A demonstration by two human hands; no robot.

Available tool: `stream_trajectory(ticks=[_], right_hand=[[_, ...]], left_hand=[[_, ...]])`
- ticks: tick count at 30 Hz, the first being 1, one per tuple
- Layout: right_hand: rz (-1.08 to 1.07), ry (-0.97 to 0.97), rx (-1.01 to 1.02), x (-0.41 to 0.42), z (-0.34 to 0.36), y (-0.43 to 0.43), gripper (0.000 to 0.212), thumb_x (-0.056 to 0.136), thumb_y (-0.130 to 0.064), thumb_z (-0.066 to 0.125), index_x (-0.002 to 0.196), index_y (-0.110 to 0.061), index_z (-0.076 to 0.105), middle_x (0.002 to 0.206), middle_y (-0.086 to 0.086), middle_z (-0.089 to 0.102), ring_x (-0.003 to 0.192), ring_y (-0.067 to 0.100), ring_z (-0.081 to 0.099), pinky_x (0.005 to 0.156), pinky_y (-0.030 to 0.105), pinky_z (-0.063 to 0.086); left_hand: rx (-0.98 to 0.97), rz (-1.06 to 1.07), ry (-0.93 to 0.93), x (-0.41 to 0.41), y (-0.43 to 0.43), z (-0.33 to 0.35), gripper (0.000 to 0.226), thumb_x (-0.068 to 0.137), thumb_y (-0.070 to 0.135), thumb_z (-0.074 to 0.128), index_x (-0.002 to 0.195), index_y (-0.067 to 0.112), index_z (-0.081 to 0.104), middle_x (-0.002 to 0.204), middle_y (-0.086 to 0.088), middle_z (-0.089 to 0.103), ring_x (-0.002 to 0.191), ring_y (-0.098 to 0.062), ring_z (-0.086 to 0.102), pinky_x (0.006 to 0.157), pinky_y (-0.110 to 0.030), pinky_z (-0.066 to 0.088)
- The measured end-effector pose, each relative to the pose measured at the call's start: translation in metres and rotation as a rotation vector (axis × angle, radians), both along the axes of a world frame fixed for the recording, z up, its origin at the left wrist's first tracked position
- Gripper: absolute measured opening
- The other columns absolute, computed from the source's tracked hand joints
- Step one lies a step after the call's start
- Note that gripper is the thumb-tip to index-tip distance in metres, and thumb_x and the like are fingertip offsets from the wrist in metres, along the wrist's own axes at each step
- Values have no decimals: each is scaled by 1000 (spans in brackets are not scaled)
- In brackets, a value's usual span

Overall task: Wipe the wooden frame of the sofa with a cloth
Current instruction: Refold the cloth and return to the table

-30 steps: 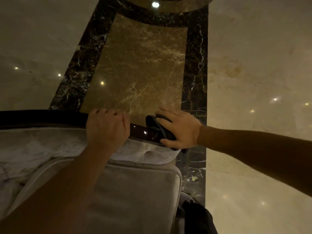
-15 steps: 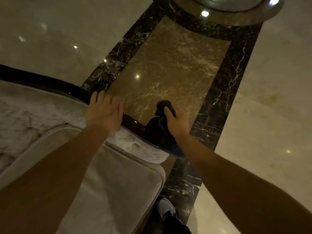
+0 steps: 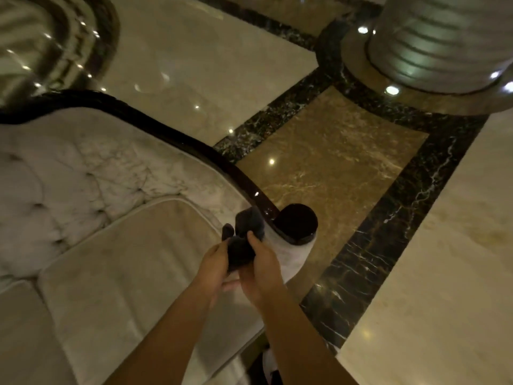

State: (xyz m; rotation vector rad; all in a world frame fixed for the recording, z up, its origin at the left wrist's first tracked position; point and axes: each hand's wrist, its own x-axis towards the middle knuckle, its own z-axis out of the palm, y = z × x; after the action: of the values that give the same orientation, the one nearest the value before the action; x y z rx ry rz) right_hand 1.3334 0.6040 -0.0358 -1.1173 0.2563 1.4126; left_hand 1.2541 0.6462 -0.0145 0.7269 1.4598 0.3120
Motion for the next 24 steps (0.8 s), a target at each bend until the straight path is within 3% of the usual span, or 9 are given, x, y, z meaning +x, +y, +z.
stream_trajectory(ticks=[2, 6, 9, 11, 13, 15, 20, 22, 24], right_hand=[[64, 123, 186, -19, 32, -20, 29, 96, -28, 54, 100, -13, 79, 99, 12, 77, 91, 25, 74, 74, 37, 60], [208, 152, 334, -65, 90, -60, 40, 89, -20, 58, 125, -4, 64, 115, 19, 69, 105, 33, 67, 88, 43, 54], [452, 88, 366, -122, 128, -98, 42, 88, -20, 55, 127, -6, 60, 112, 15, 70, 102, 32, 66, 86, 43, 52], [621, 141, 378, -172, 153, -136, 50, 84, -23, 62, 132, -7, 59, 123, 17, 67, 115, 35, 62, 99, 48, 46], [791, 156, 412, -219, 173, -175, 64, 78, -26, 74, 137, -7, 56, 137, 19, 59, 128, 38, 54, 111, 55, 36], [955, 168, 477, -276, 196, -220, 68, 78, -27, 75, 139, -6, 53, 143, 19, 54, 133, 37, 50, 114, 56, 32], [1245, 51, 484, -401, 218, -306, 49, 84, -16, 60, 133, -9, 58, 137, 17, 59, 125, 35, 56, 107, 57, 40], [1328, -28, 496, -449, 223, -329, 40, 81, -18, 65, 121, -12, 67, 129, 17, 64, 116, 33, 62, 94, 50, 50], [1369, -55, 498, -490, 225, -341, 43, 84, -22, 67, 125, -9, 64, 133, 18, 61, 120, 33, 60, 92, 48, 50]], left_hand=[[20, 112, -139, -40, -14, 22, 23, 91, 37, 61, 106, 23, 71, 102, -6, 76, 93, -26, 73, 65, -37, 59], [61, 333, -325, -126, -58, 77, 12, 91, 15, 61, 97, 15, 71, 86, -4, 77, 74, -20, 75, 55, -33, 60], [155, 503, -404, -205, -117, 114, 29, 90, 0, 48, 89, 13, 73, 87, -9, 73, 70, -16, 74, 58, -30, 61], [205, 665, -552, -272, -173, 138, 41, 86, -4, 37, 110, 6, 69, 111, -16, 69, 93, -20, 73, 79, -30, 60], [241, 798, -739, -338, -231, 159, 56, 81, 3, 35, 134, -1, 52, 142, -21, 52, 130, -29, 54, 112, -36, 41], [295, 946, -884, -404, -300, 180, 59, 83, 18, 42, 139, 1, 42, 152, -22, 41, 142, -33, 40, 121, -38, 25], [423, 1208, -939, -530, -442, 211, 67, 86, 34, 66, 141, 3, 45, 135, -13, 56, 126, -25, 54, 119, -27, 25], [492, 1282, -899, -576, -489, 217, 63, 85, 39, 66, 138, 12, 48, 123, -6, 58, 104, -18, 59, 108, -22, 39], [543, 1350, -863, -612, -527, 214, 51, 86, 45, 64, 128, 16, 61, 110, -2, 65, 92, -17, 62, 88, -29, 52]])
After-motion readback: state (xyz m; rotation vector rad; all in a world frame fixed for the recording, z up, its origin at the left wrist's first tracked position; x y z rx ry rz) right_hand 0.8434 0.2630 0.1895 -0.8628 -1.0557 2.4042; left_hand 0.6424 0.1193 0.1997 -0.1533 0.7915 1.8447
